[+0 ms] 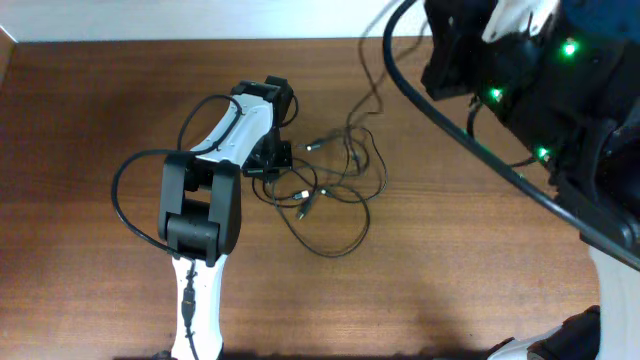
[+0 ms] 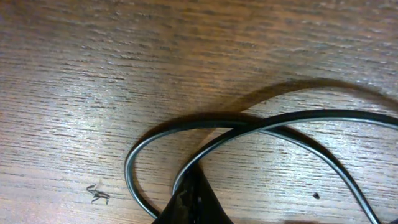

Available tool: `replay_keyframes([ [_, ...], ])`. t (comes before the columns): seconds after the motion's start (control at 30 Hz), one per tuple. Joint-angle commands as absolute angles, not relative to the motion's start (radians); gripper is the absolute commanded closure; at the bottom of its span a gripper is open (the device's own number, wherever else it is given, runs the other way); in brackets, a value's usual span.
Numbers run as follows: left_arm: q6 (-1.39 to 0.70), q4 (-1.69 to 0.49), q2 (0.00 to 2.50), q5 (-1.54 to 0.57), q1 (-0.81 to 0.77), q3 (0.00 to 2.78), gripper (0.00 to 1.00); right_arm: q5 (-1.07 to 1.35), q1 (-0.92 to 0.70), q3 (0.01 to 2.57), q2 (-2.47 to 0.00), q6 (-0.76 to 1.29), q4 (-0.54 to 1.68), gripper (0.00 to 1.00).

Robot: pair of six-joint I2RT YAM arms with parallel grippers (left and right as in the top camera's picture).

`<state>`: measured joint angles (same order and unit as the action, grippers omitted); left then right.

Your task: Untangle cables

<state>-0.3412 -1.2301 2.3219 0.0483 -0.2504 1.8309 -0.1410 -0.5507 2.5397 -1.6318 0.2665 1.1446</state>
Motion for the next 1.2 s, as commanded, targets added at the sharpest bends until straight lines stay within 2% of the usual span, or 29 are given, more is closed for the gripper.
replay_keyframes([
  [0.0,-0.355,-1.228,2.341,0.037,-0.251,1.833,0.97,-0.287,-0.554,2.536,-1.633,0.258,1.232,0.96],
  [0.07,-0.355,-1.228,2.341,0.037,-0.251,1.833,0.96,-0.326,-0.54,2.536,-1.636,0.258,1.275,0.96],
  [0.17,-0.355,-1.228,2.341,0.037,-0.251,1.833,0.96,-0.326,-0.427,2.536,-1.658,0.263,1.36,0.96],
  [0.3,-0.355,-1.228,2.341,0.037,-0.251,1.833,0.96,-0.237,-0.176,2.536,-1.732,0.27,1.453,0.96],
  [0.4,-0.355,-1.228,2.341,0.037,-0.251,1.833,0.96,-0.165,-0.018,2.536,-1.784,0.269,1.404,0.96],
  [0.53,-0.355,-1.223,2.341,0.037,-0.262,1.833,0.96,0.089,0.16,2.536,-1.874,0.27,1.227,0.96],
  [0.67,-0.355,-1.22,2.341,0.037,-0.271,1.833,0.96,0.094,0.26,2.536,-1.995,0.27,1.266,0.96],
  [1.0,-0.355,-1.22,2.341,0.037,-0.273,1.833,0.95,0.084,0.458,2.535,-2.298,0.269,1.699,0.96],
  [1.17,-0.355,-1.22,2.341,0.037,-0.273,1.833,0.95,0.03,0.531,2.275,-2.301,0.27,1.658,0.96],
])
